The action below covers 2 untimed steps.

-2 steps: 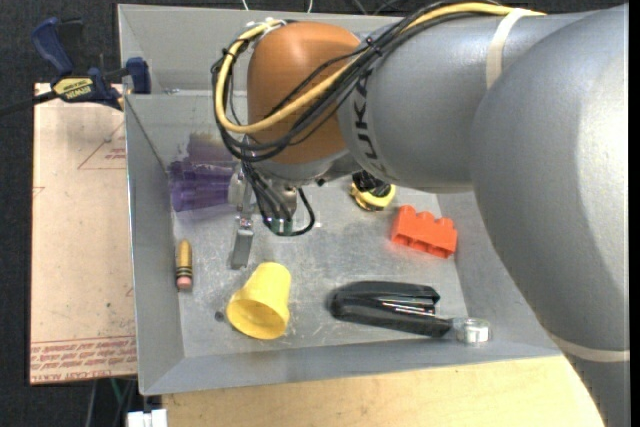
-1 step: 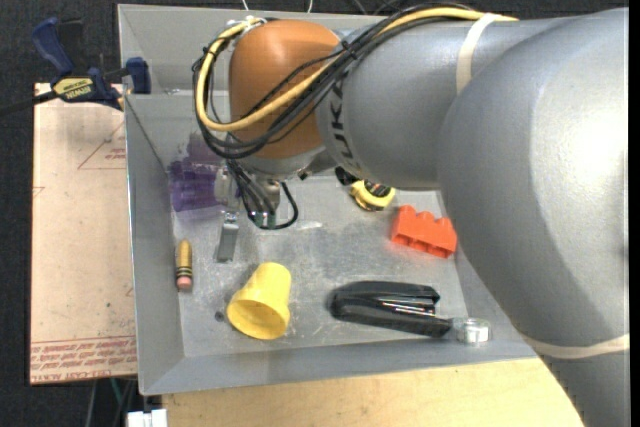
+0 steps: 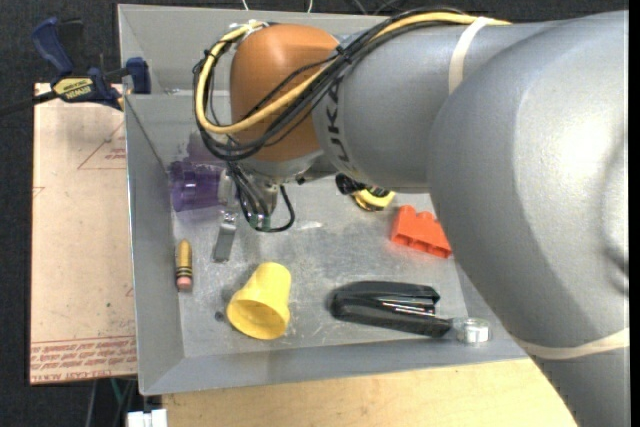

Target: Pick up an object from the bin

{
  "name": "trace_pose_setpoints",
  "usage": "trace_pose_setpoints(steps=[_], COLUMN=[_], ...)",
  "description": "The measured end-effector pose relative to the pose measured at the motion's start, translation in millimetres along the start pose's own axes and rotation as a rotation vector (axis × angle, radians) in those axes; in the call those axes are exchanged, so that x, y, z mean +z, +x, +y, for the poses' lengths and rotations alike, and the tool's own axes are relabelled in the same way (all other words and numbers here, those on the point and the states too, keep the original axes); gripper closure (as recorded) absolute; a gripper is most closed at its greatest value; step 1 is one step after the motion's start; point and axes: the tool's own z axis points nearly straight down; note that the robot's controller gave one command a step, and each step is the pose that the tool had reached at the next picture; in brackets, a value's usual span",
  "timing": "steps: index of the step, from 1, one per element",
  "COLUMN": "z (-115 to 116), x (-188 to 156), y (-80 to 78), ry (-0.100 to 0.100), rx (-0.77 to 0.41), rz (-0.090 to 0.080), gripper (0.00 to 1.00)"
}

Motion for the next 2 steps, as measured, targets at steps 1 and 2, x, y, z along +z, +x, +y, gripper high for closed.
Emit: trace_pose_setpoints(steps=[1,2], z=[15.2,4.8], x=[38.4,68.3], y=[23.5,51.7], ry=[-0.002,0.001], rx=[0.054,0.12], rz=[-0.003,0.002], gripper=[0.0,0.0])
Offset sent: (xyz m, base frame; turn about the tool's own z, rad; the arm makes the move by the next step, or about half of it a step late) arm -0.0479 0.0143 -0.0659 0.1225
